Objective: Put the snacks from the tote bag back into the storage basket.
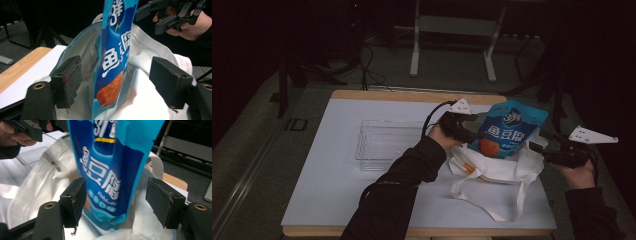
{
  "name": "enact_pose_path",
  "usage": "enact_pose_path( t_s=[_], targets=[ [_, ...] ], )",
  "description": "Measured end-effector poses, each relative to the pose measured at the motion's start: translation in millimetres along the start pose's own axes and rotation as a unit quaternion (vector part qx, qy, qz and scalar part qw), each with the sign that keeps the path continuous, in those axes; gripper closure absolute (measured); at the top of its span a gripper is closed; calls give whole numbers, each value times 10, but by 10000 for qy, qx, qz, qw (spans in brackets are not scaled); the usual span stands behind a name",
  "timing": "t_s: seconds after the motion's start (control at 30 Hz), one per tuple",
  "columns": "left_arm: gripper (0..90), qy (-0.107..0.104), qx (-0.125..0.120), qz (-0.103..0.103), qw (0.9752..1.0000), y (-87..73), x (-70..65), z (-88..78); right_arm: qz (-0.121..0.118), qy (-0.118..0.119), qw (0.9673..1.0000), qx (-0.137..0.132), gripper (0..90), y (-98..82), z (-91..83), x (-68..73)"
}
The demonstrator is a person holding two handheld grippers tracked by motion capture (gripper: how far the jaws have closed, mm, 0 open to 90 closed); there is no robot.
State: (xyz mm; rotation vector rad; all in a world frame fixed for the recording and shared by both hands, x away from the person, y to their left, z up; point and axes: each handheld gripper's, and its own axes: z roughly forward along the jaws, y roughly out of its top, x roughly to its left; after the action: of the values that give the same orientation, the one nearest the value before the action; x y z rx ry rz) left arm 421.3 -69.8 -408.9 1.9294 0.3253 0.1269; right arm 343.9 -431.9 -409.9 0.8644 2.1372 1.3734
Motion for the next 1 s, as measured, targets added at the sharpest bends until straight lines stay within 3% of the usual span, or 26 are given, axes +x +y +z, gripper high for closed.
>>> enact_pose_path(
  t_s=[0.03,0.23,0.57,0.77,0.93,1.0],
  targets=[
    [325,38,77,23,10000,7,4,24,-21,-39,10000,21,350,-5,21,-10],
    [413,201,274,30,9994,55,23,194,6,-39,9999,163,361,-31,159,-63],
    [556,145,292,-16,9995,78,10,372,76,233,9995,193,421,28,272,-138],
    [613,176,286,-92,9994,104,25,439,-25,319,9993,191,570,67,342,-151],
    [662,225,335,-135,9991,103,33,474,-37,421,9986,315,592,73,405,-143],
    [672,214,396,-136,9989,96,38,496,-12,485,9983,336,640,82,456,-137]
  ],
)
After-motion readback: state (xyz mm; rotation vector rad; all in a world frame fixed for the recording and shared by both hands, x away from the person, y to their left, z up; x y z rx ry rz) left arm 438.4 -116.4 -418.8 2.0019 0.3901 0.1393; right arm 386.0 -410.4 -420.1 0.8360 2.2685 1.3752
